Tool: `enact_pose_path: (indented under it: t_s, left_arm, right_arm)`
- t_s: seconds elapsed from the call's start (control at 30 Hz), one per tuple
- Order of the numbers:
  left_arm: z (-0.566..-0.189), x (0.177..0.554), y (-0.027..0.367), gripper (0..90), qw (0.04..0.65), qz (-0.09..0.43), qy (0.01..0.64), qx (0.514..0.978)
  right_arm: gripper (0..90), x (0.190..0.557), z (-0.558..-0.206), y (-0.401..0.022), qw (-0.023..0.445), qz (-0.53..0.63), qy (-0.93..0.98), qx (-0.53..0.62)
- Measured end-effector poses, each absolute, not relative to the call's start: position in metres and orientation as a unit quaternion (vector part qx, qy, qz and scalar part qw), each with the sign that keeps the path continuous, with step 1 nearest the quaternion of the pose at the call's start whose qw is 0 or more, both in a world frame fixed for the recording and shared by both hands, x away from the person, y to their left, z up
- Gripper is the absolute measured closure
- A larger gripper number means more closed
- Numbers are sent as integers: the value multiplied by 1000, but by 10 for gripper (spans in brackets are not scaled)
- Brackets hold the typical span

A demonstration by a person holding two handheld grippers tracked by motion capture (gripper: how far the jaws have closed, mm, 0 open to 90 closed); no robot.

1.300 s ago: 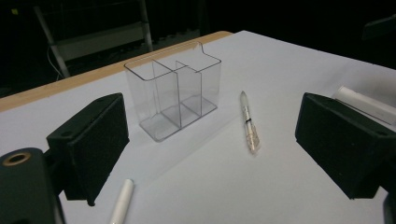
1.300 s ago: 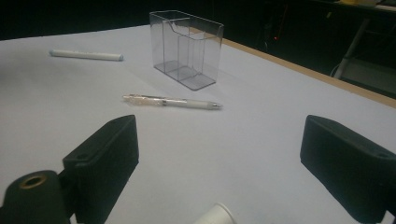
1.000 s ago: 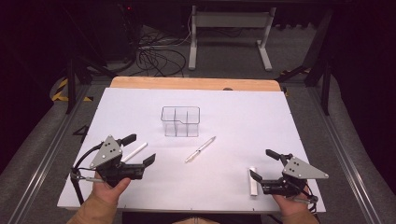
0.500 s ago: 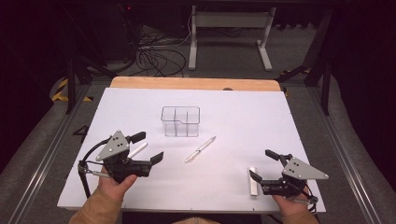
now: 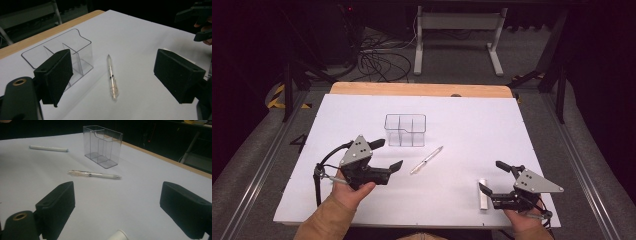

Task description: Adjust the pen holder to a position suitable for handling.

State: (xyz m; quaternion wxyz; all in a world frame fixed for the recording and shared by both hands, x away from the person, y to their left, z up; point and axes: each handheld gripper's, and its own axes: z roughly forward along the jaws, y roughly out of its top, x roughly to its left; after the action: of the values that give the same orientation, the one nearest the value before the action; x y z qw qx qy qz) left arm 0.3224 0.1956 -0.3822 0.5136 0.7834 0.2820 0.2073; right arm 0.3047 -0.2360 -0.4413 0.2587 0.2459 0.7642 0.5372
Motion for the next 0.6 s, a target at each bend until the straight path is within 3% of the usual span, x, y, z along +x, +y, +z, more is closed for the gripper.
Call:
enact_pose_path:
  t_s: [0.6]
  left_arm:
    - [-383,344,168,165,508,178,278,795]
  right_arm:
    - [131,304,-442,-234,257,536,766,242]
